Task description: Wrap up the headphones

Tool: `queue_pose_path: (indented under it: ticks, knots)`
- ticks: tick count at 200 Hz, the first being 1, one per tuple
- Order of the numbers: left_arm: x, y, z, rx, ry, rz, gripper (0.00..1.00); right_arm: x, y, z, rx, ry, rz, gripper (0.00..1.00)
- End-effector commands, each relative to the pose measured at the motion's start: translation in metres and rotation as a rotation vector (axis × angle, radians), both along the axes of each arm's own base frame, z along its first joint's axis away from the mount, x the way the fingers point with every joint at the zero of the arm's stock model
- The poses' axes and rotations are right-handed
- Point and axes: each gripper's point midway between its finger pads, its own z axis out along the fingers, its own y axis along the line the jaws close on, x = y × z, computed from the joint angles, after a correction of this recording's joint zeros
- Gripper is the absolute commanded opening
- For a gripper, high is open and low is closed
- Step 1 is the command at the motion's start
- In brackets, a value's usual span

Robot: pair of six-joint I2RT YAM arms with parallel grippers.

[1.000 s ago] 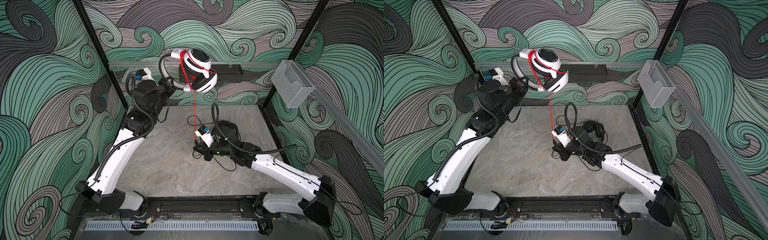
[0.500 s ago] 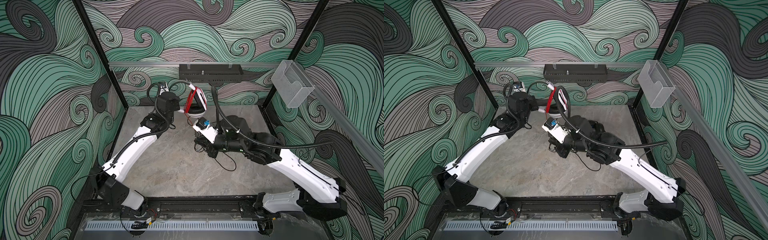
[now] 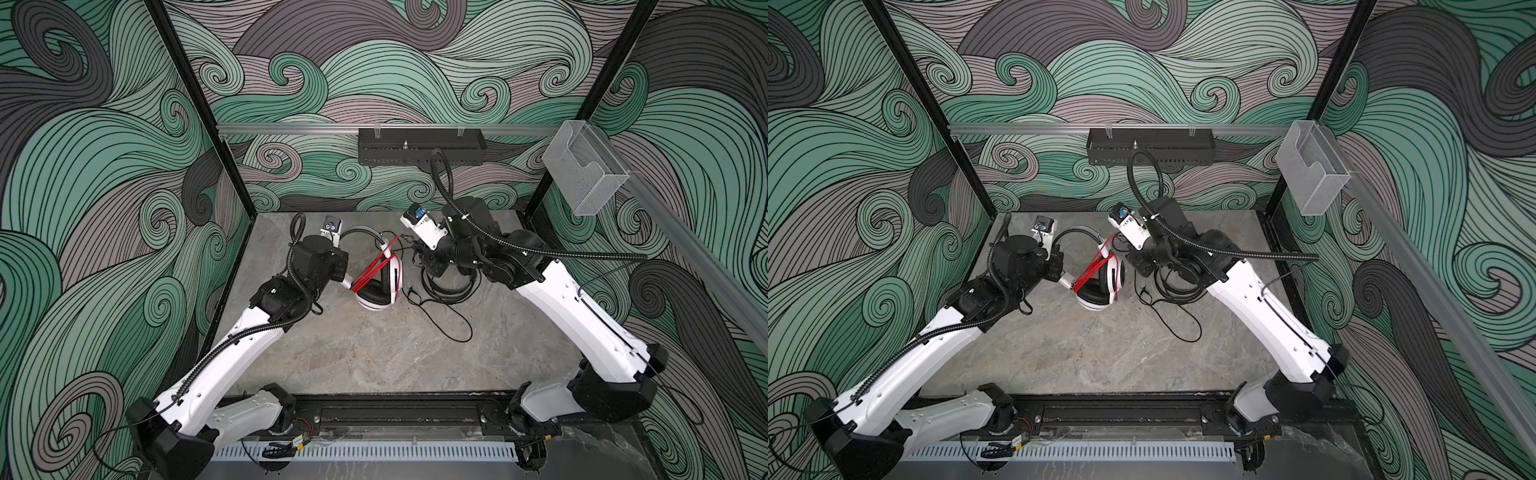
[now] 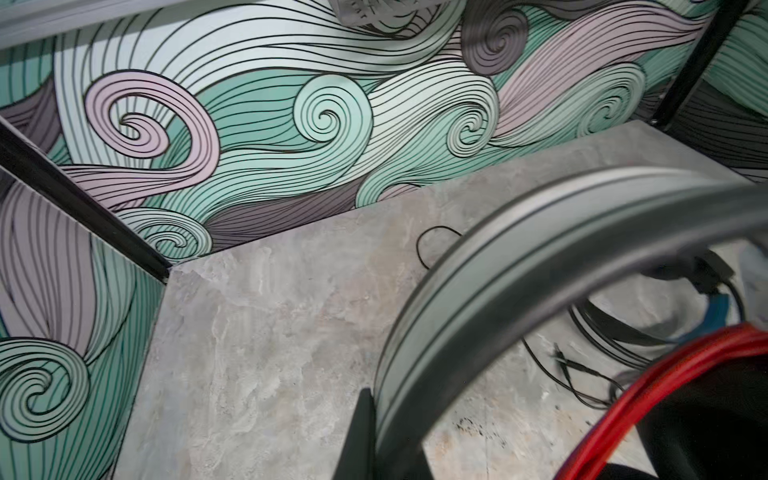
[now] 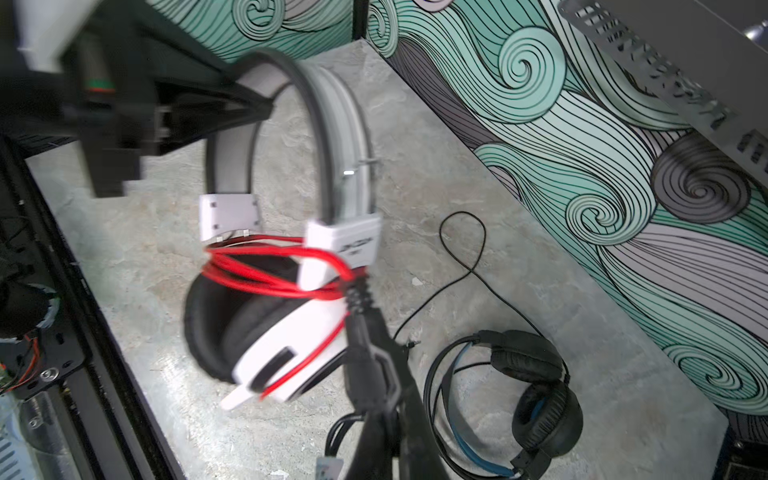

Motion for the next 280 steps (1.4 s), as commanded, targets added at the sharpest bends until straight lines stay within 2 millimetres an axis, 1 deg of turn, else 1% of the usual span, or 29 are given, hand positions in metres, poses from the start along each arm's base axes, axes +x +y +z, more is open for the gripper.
queue_pose_path:
  ticks: [1,23,46,59,72,83,96,113,121,124,139,153,157,180,202,235,252,280]
  knots:
    - [-0.016,-0.007,0.015,-0.135,0.004,-0.043,0.0,0.017,-0.021,0.013,0.03,-0.035,-0.074,0.0]
    - [-0.023,-0.007,0.018,-0.168,0.016,-0.052,0.0,0.029,-0.035,0.008,0.048,-0.019,-0.131,0.0]
    - [-0.026,-0.006,0.022,-0.198,0.019,-0.047,0.0,0.031,-0.042,0.005,0.069,-0.037,-0.16,0.0]
    - [-0.028,-0.01,0.026,-0.231,0.022,-0.064,0.0,0.032,-0.046,0.002,0.076,-0.036,-0.175,0.0]
    - [-0.033,-0.02,0.033,-0.281,0.028,-0.118,0.0,0.033,-0.049,-0.007,0.069,-0.013,-0.181,0.0]
    - [-0.038,-0.03,0.041,-0.333,0.038,-0.17,0.0,0.033,-0.046,-0.015,0.072,0.0,-0.164,0.0]
    - [-0.045,-0.041,0.054,-0.401,0.044,-0.229,0.0,0.028,-0.037,-0.02,0.112,0.0,-0.116,0.0]
    - [-0.053,-0.049,0.074,-0.475,0.043,-0.281,0.0,0.017,-0.024,-0.023,0.195,-0.01,-0.033,0.0]
    - [-0.056,-0.052,0.083,-0.499,0.043,-0.3,0.0,0.011,-0.017,-0.02,0.244,-0.022,0.017,0.0]
    - [-0.057,-0.053,0.085,-0.504,0.047,-0.305,0.0,0.009,-0.013,-0.022,0.257,-0.02,0.038,0.0]
    - [-0.063,-0.058,0.102,-0.537,0.042,-0.344,0.0,-0.002,-0.004,-0.018,0.338,-0.035,0.11,0.0]
    - [-0.066,-0.063,0.113,-0.557,0.048,-0.379,0.0,-0.011,0.004,-0.015,0.392,-0.026,0.161,0.0]
    - [-0.067,-0.064,0.115,-0.56,0.048,-0.388,0.0,-0.011,0.007,-0.009,0.417,-0.042,0.178,0.0]
    - [-0.067,-0.068,0.129,-0.598,0.05,-0.397,0.0,-0.021,0.016,0.005,0.512,-0.045,0.244,0.0]
    - [-0.065,-0.073,0.143,-0.654,0.054,-0.407,0.0,-0.03,0.024,0.015,0.598,-0.02,0.301,0.05]
    - [-0.064,-0.077,0.163,-0.747,0.05,-0.417,0.0,-0.036,0.026,0.025,0.713,0.011,0.326,0.15]
    - [-0.062,-0.079,0.17,-0.782,0.059,-0.412,0.0,-0.04,0.025,0.028,0.738,0.023,0.336,0.2]
    - [-0.061,-0.077,0.182,-0.835,0.061,-0.395,0.0,-0.045,0.023,0.03,0.749,0.028,0.347,0.25]
